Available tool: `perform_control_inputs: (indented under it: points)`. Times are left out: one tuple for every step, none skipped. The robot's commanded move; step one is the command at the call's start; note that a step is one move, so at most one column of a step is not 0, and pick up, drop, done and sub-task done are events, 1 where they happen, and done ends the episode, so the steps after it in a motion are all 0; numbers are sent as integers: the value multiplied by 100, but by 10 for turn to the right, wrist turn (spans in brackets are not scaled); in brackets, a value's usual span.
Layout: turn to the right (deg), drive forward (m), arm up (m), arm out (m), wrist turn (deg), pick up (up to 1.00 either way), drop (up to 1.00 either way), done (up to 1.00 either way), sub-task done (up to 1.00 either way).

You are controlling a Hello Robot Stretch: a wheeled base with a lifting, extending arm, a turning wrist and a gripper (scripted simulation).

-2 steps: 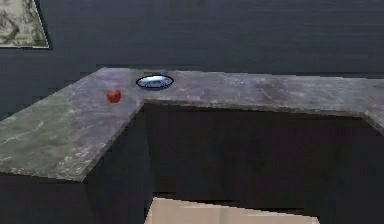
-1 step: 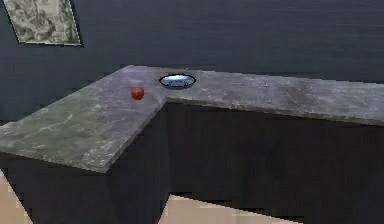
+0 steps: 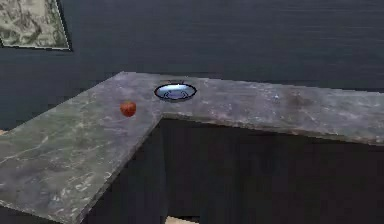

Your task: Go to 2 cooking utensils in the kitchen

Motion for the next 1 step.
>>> perform_control_inputs:
  points:
    - [0, 0, 0, 0, 0, 0, 0, 100, 0]
